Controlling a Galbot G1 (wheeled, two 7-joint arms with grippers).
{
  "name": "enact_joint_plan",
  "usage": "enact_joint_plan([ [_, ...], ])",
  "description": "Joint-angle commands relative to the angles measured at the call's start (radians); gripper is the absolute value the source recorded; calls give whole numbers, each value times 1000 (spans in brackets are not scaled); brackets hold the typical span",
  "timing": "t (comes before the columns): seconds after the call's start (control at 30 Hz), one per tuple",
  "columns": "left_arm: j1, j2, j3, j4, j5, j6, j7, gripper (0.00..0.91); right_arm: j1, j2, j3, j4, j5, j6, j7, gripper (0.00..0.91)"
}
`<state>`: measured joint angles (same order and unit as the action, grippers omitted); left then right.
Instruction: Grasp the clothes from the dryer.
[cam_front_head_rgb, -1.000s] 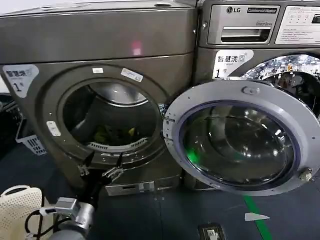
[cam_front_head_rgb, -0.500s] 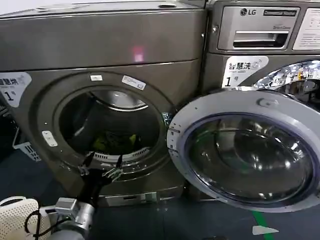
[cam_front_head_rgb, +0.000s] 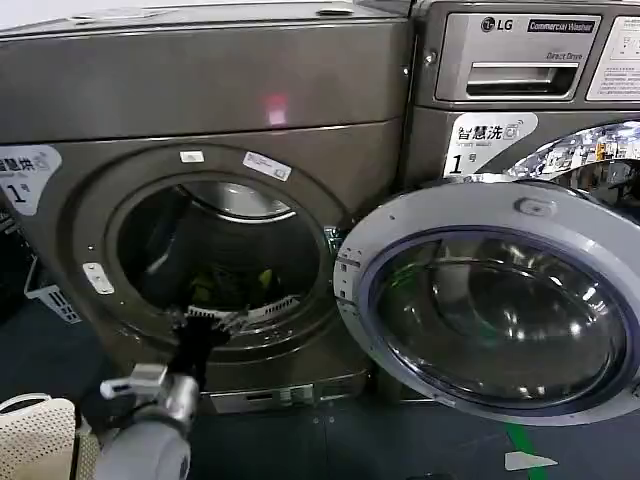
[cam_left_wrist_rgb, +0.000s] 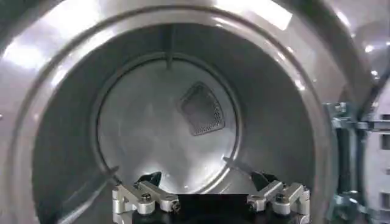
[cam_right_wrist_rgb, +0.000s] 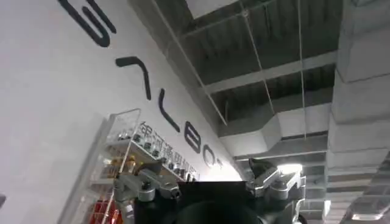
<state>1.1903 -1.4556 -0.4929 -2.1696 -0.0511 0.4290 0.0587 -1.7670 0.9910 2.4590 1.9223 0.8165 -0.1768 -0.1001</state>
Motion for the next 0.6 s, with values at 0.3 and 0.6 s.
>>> enact_joint_plan([
  [0.3, -514, 38, 65, 636, 15, -48, -9, 907, 6, 7, 4, 4, -9, 4, -2, 907],
  [0.6, -830, 87, 162, 1057, 64, -59, 118, 907, 9, 3, 5, -19, -8, 12, -2, 907],
])
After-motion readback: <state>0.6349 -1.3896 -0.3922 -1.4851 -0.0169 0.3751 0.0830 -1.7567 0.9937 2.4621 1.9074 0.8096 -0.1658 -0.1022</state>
